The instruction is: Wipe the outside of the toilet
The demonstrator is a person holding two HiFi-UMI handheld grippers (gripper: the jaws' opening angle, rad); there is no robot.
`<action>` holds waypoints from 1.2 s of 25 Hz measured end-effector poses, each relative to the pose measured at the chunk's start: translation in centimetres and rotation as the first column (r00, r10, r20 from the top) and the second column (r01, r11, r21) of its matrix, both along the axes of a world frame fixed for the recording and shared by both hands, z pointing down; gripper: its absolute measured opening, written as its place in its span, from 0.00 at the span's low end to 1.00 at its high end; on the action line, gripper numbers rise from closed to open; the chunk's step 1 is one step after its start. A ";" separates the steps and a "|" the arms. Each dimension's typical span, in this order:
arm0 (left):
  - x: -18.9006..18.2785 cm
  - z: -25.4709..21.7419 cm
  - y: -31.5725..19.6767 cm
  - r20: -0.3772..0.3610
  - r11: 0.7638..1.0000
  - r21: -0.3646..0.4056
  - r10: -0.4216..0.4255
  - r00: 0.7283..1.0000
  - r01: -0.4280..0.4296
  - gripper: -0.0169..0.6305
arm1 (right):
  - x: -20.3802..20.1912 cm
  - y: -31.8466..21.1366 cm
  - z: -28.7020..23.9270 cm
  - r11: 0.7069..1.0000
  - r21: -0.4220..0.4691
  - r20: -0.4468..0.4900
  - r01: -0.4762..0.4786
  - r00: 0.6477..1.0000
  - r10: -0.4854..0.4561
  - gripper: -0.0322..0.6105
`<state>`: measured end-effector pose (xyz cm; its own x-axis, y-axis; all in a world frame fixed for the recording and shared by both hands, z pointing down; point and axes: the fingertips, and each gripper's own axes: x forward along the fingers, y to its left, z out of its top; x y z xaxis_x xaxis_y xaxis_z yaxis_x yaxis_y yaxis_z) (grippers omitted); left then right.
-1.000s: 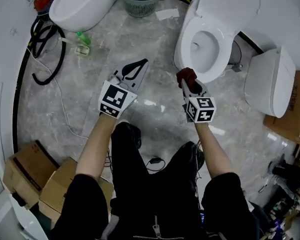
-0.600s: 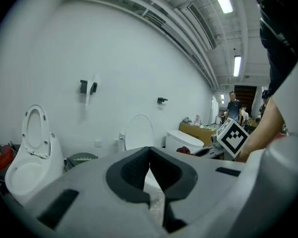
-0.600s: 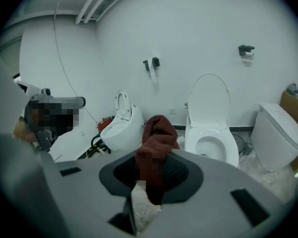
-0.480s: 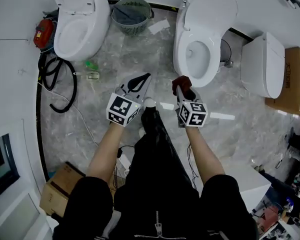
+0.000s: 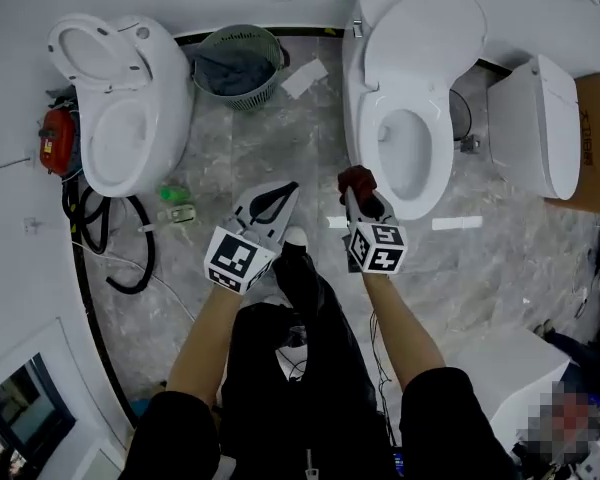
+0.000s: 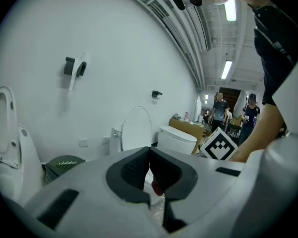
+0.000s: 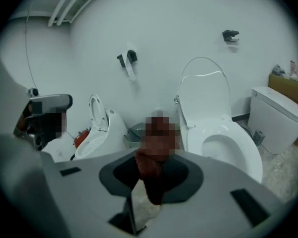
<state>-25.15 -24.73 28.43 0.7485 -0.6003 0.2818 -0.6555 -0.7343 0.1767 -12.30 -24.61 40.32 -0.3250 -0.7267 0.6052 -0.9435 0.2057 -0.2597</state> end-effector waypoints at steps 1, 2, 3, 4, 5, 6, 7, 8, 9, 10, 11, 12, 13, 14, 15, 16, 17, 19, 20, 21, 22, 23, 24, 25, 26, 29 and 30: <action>-0.4 1.4 -1.0 -0.023 1.000 -0.004 0.007 1.000 -0.007 0.03 | -0.7 -1.1 1.5 1.000 0.006 -0.002 -0.008 1.000 0.008 0.20; -0.7 2.9 -2.1 -0.044 1.000 -0.005 0.011 0.999 -0.011 0.03 | -1.3 -2.2 3.2 1.000 0.014 0.000 -0.017 1.000 0.017 0.20; -1.1 4.8 -3.1 -0.058 1.000 -0.003 0.013 0.998 -0.014 0.03 | -1.9 -3.3 5.1 0.999 0.024 0.005 -0.029 1.000 0.029 0.20; -1.4 6.9 -4.2 -0.066 1.000 0.001 0.014 0.998 -0.014 0.03 | -2.5 -4.5 7.0 0.998 0.036 0.008 -0.042 0.999 0.041 0.20; -1.6 9.0 -5.1 -0.070 1.000 0.004 0.013 0.997 -0.013 0.03 | -2.8 -5.7 9.1 0.997 0.048 0.003 -0.055 0.998 0.055 0.20; -1.7 11.3 -5.9 -0.072 1.000 0.008 0.017 0.997 -0.016 0.03 | -3.1 -6.7 11.2 0.996 0.056 -0.008 -0.069 0.998 0.070 0.20; -1.7 13.5 -6.4 -0.076 1.000 0.011 0.026 0.997 -0.025 0.03 | -3.3 -7.6 13.2 0.995 0.061 -0.021 -0.085 0.996 0.087 0.20; -1.6 15.7 -6.7 -0.082 0.999 0.015 0.041 0.996 -0.040 0.03 | -3.3 -8.4 15.3 0.993 0.064 -0.034 -0.103 0.994 0.106 0.20; -1.4 17.9 -6.9 -0.085 0.998 0.018 0.058 0.995 -0.057 0.03 | -3.3 -9.1 17.2 0.991 0.064 -0.044 -0.121 0.991 0.124 0.20; -1.4 20.2 -7.1 -0.084 0.997 0.019 0.073 0.994 -0.072 0.03 | -3.4 -9.7 19.1 0.989 0.062 -0.051 -0.137 0.989 0.140 0.20; -1.4 22.5 -7.3 -0.078 0.996 0.020 0.085 0.993 -0.084 0.03 | -3.4 -10.4 20.7 0.987 0.061 -0.057 -0.147 0.987 0.150 0.20; -1.5 24.6 -7.5 -0.071 0.996 0.020 0.093 0.993 -0.092 0.03 | -3.5 -11.1 22.2 0.986 0.067 -0.066 -0.152 0.985 0.157 0.20; -1.7 26.5 -7.7 -0.064 0.995 0.023 0.098 0.993 -0.097 0.03 | -3.5 -11.9 23.5 0.984 0.077 -0.077 -0.158 0.984 0.164 0.20; -1.9 28.1 -7.8 -0.060 0.994 0.030 0.105 0.993 -0.103 0.03 | -3.4 -12.7 24.6 0.981 0.091 -0.084 -0.169 0.981 0.177 0.20; -2.0 29.4 -7.9 -0.059 0.993 0.043 0.114 0.992 -0.112 0.03 | -3.1 -13.6 25.5 0.976 0.108 -0.084 -0.190 0.976 0.200 0.20; -2.0 30.5 -8.2 -0.061 0.991 0.060 0.124 0.990 -0.120 0.03 | -2.7 -14.6 26.1 0.967 0.126 -0.076 -0.221 0.970 0.231 0.20; -2.1 31.4 -8.6 -0.064 0.989 0.077 0.130 0.990 -0.125 0.03 | -2.1 -15.6 26.6 0.955 0.142 -0.062 -0.259 0.961 0.269 0.20; -2.4 33.0 -8.9 -0.073 0.987 0.103 0.133 0.988 -0.125 0.03 | -0.7 -17.1 27.9 0.924 0.146 -0.018 -0.354 0.933 0.361 0.20; -2.5 33.7 -8.8 -0.079 0.986 0.111 0.134 0.988 -0.125 0.03 | 0.0 -17.4 28.7 0.904 0.137 0.006 -0.405 0.913 0.408 0.20; -2.6 34.3 -8.7 -0.083 0.984 0.120 0.139 0.987 -0.128 0.03 | 0.7 -17.7 29.4 0.884 0.133 0.029 -0.448 0.894 0.448 0.20; -2.6 34.8 -8.6 -0.082 0.982 0.133 0.146 0.986 -0.135 0.03 | 1.4 -18.0 29.7 0.865 0.137 0.049 -0.482 0.876 0.480 0.20; -2.5 35.2 -8.7 -0.077 0.979 0.147 0.155 0.985 -0.142 0.03 | 2.0 -18.3 29.8 0.848 0.146 0.069 -0.509 0.861 0.505 0.20; -2.5 35.4 -8.7 -0.070 0.976 0.161 0.162 0.984 -0.149 0.03 | 2.5 -18.7 29.8 0.834 0.155 0.087 -0.530 0.848 0.523 0.20; -2.5 35.7 -8.7 -0.064 0.973 0.172 0.168 0.984 -0.155 0.03 | 2.8 -18.9 29.8 0.821 0.164 0.103 -0.547 0.837 0.538 0.20; -2.7 35.9 -8.6 -0.058 0.971 0.177 0.171 0.984 -0.158 0.03 | 2.9 -19.0 29.9 0.808 0.170 0.118 -0.564 0.826 0.551 0.20; -3.2 36.3 -7.6 -0.044 0.970 0.179 0.177 0.983 -0.166 0.03 | 3.1 -18.6 30.4 0.771 0.163 0.171 -0.616 0.787 0.593 0.20; -3.2 36.3 -7.3 -0.040 0.969 0.182 0.179 0.983 -0.169 0.03 | 3.2 -18.5 30.6 0.762 0.157 0.184 -0.629 0.776 0.603 0.20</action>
<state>-28.37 -32.07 64.72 0.8572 -0.4962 0.1374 -0.5078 -0.8589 0.0664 -9.09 -43.14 70.95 0.1770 -0.8930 0.4137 -0.8501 -0.3505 -0.3930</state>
